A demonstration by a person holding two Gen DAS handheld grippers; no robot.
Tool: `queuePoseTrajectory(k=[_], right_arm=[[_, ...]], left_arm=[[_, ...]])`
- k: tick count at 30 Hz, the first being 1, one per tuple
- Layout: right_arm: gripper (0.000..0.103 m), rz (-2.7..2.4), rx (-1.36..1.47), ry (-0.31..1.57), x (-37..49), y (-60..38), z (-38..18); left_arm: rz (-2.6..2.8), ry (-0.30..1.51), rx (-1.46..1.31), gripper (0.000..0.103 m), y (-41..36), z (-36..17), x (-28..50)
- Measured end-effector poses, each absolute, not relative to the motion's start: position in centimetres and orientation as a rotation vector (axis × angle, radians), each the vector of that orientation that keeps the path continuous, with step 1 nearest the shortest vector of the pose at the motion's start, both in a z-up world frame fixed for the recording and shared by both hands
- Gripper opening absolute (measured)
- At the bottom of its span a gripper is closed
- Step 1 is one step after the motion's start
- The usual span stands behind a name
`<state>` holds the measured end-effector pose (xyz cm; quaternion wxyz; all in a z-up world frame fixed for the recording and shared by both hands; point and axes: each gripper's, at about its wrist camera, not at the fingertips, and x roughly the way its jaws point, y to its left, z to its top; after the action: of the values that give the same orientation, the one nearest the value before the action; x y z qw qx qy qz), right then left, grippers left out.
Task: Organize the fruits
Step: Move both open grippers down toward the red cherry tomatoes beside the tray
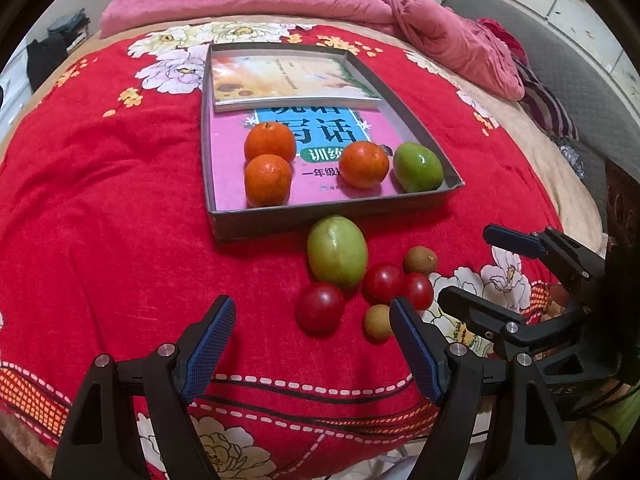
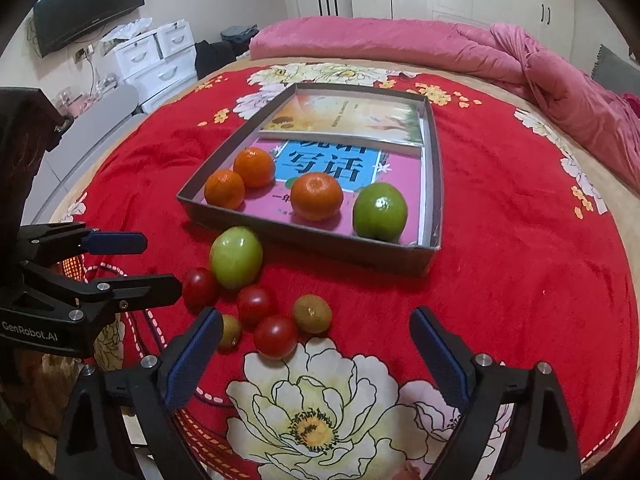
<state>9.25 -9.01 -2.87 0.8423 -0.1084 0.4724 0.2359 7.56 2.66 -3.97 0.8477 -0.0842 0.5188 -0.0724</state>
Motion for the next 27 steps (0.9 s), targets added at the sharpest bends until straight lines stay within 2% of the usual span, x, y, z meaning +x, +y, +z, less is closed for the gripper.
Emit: queuePoseTrajectory(k=[4, 9, 15, 18, 27], right_arm=[[0.086, 0.504, -0.234, 1.003, 9.2, -8.9, -2.9], [0.073, 0.532, -0.242, 1.022, 8.8, -8.5, -3.3], [0.056, 0.581, -0.228, 1.052, 8.6, -8.2, -3.8], [0.050, 0.592, -0.230, 1.067, 8.5, -8.1, -4.1], [0.040, 0.609, -0.259, 1.113, 8.4, -7.6, -5.4]], left_arm=[[-0.163, 1.100, -0.176, 0.081, 2.5, -4.1, 7.5], [-0.172, 1.102, -0.168, 0.080, 2.3, -4.1, 7.5], [-0.180, 1.103, -0.165, 0.076, 2.2, -4.2, 7.5], [-0.188, 1.107, -0.159, 0.068, 1.9, -4.3, 7.4], [-0.199, 1.129, -0.164, 0.063, 1.9, -4.9, 7.8]])
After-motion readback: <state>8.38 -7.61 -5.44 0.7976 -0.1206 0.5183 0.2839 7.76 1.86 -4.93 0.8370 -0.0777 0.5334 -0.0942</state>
